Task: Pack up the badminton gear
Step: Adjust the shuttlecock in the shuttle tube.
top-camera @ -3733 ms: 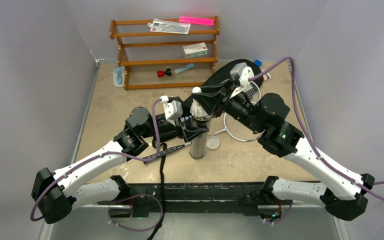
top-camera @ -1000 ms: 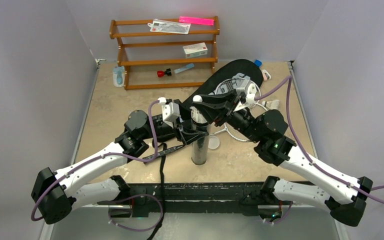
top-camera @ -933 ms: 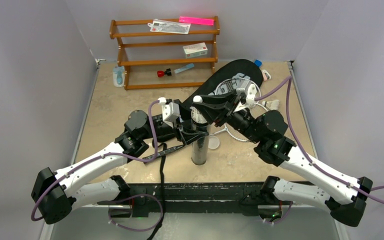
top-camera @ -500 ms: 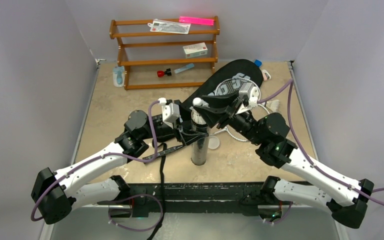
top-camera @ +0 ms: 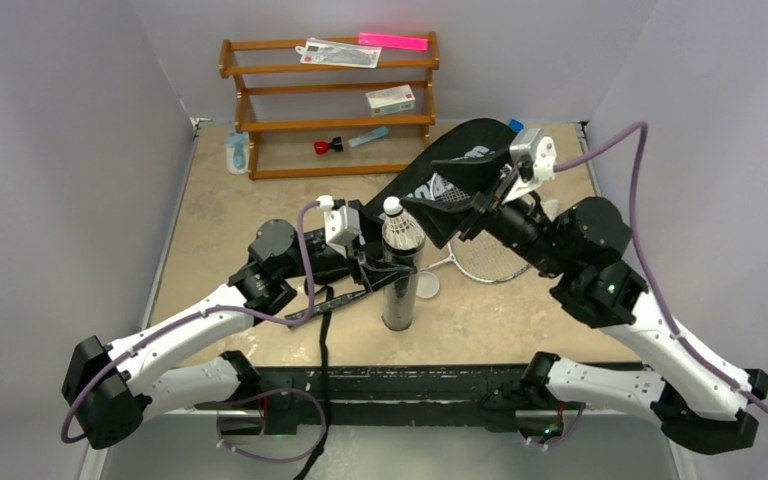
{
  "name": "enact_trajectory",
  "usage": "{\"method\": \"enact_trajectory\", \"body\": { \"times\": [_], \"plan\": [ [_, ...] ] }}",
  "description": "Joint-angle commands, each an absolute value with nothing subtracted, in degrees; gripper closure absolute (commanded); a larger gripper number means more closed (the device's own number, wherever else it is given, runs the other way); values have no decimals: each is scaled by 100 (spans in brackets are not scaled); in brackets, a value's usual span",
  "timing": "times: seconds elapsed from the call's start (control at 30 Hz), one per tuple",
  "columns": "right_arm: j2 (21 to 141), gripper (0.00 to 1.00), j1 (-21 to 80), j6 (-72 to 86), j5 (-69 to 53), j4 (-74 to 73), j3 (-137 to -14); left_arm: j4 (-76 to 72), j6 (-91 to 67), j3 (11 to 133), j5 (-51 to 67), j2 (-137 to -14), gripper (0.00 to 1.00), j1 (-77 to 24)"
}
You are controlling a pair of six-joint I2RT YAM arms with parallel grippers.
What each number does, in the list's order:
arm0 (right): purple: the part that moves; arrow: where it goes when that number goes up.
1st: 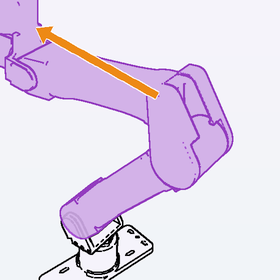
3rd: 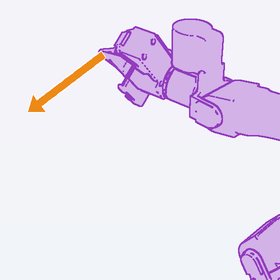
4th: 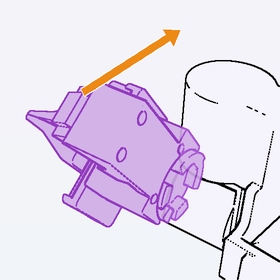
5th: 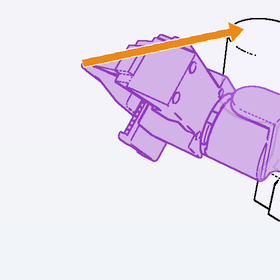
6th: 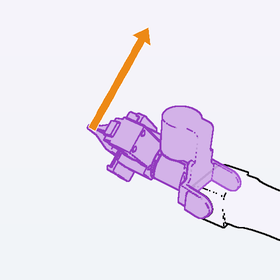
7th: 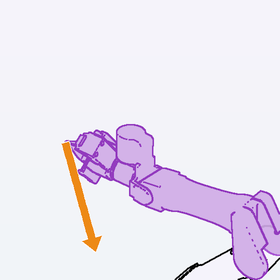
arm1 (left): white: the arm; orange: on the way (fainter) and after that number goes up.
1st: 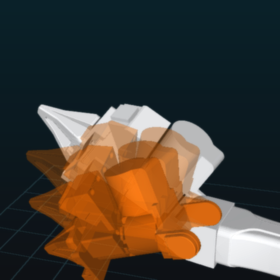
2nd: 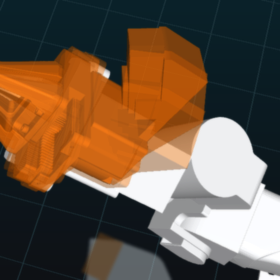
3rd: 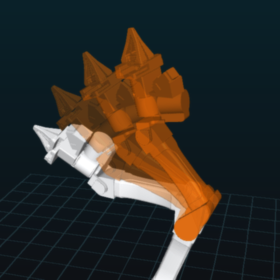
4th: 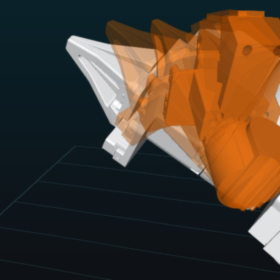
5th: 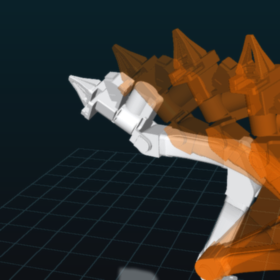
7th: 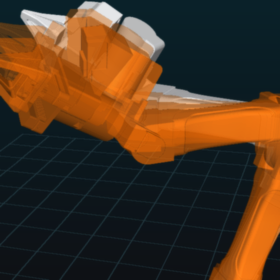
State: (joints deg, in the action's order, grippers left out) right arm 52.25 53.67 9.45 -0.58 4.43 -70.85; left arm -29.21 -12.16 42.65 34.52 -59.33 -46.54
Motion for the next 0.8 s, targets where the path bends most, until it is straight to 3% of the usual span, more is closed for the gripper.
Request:
{"method": "enact_trajectory", "body": {
  "times": [0.0,0.33,0.53,0.67,0.77],
  "plan": [
    [5590,23,5368,848,9,-828,-8062,-2900,-1125,4528,3563,-5909,48,-4671],
    [6589,26,5365,765,9,-2183,-9368,-2727,-1103,4601,3560,-5903,48,-4667],
    [6819,36,5364,756,9,-2338,-9519,-2730,-1141,4600,3595,-5915,48,-4667],
    [6818,52,5366,747,-53,-2394,-9521,-2726,-1168,4574,3591,-5882,48,-4667],
    [6683,70,5363,747,-136,-2348,-9414,-2725,-1173,4569,3577,-5871,48,-4667]
  ]
}}
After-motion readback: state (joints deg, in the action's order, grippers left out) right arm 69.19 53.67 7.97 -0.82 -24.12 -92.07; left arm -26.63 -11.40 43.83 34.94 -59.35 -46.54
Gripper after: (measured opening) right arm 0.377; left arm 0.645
